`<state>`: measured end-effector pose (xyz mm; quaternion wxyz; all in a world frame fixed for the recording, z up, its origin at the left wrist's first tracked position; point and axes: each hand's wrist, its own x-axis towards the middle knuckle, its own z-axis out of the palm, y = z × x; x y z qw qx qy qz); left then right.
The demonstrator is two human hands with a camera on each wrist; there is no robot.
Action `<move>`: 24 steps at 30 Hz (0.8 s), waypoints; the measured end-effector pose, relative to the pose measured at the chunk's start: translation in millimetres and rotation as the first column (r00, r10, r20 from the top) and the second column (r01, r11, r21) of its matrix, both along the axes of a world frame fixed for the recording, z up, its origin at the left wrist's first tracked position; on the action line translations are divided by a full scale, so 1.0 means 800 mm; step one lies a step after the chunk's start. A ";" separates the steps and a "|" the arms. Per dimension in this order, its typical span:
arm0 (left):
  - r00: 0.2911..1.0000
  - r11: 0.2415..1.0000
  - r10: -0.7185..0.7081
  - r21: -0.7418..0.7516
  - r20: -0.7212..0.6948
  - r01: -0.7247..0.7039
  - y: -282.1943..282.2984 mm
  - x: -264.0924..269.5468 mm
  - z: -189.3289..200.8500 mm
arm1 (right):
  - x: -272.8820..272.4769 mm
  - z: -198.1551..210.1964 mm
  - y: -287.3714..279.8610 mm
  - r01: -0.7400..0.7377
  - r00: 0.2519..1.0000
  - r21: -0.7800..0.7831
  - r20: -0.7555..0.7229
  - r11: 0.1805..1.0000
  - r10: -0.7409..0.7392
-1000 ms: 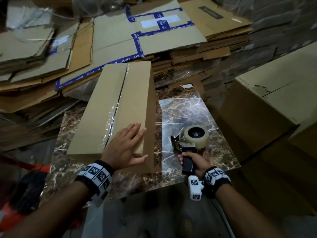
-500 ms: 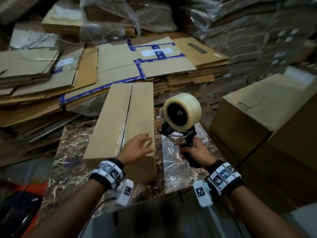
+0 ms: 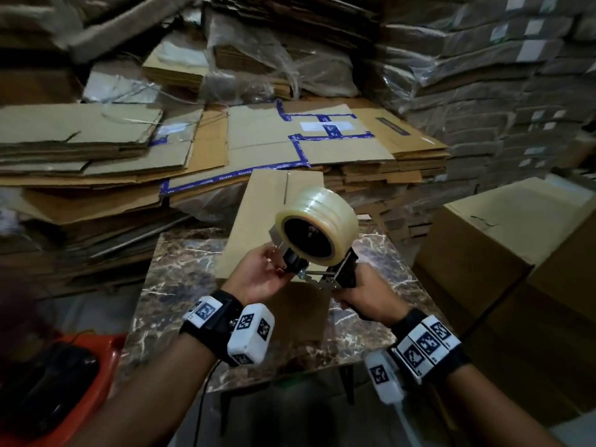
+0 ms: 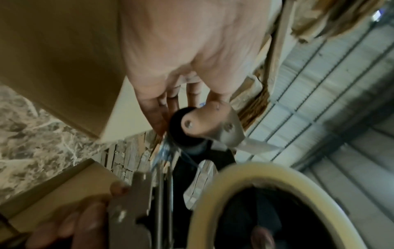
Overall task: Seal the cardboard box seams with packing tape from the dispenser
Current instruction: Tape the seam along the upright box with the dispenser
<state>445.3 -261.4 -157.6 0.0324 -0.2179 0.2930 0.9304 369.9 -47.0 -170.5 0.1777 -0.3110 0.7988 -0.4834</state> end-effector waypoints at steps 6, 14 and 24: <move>0.999 0.998 0.051 -0.042 -0.015 -0.052 -0.017 0.049 -0.004 | 0.024 -0.007 -0.035 -0.094 0.992 0.009 0.084 0.996 0.092; 0.976 0.975 0.219 0.031 -0.016 -0.218 -0.066 0.071 -0.040 | 0.035 0.007 -0.078 -0.179 0.977 0.050 0.126 0.983 0.171; 0.992 0.830 0.127 -0.546 -0.006 -0.109 -0.106 0.081 -0.045 | 0.032 0.022 -0.107 -0.252 0.966 0.081 0.077 0.964 0.246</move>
